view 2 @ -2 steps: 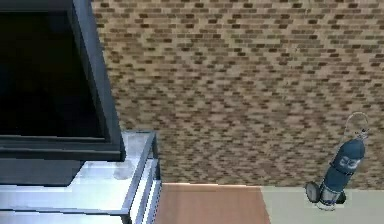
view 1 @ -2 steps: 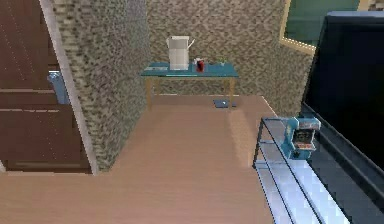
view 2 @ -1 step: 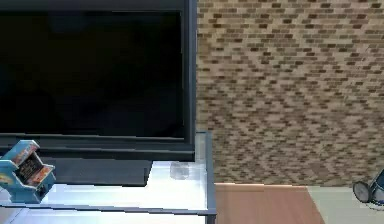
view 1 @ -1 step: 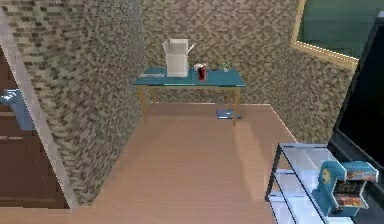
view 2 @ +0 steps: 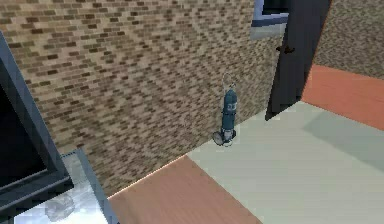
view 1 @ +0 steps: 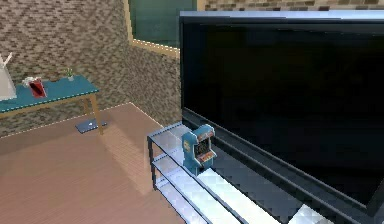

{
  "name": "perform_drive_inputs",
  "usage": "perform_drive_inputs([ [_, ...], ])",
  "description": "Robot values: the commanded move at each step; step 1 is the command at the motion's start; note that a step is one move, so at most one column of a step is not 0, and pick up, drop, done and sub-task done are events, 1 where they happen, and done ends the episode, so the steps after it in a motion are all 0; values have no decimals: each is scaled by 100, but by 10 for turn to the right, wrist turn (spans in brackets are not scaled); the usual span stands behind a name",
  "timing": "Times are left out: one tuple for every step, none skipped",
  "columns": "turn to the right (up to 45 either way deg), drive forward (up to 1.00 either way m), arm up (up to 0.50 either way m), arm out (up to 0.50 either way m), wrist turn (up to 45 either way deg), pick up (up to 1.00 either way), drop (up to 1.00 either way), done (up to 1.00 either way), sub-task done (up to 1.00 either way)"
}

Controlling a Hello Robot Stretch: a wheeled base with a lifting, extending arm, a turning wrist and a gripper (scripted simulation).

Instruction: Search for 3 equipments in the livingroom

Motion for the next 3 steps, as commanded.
perform_drive_inputs([
  [0,0,0,0,0,0,0,0,100],
  [-390,0,0,0,0,0,0,0,0],
  [0,100,0,0,0,0,0,0,0],
])
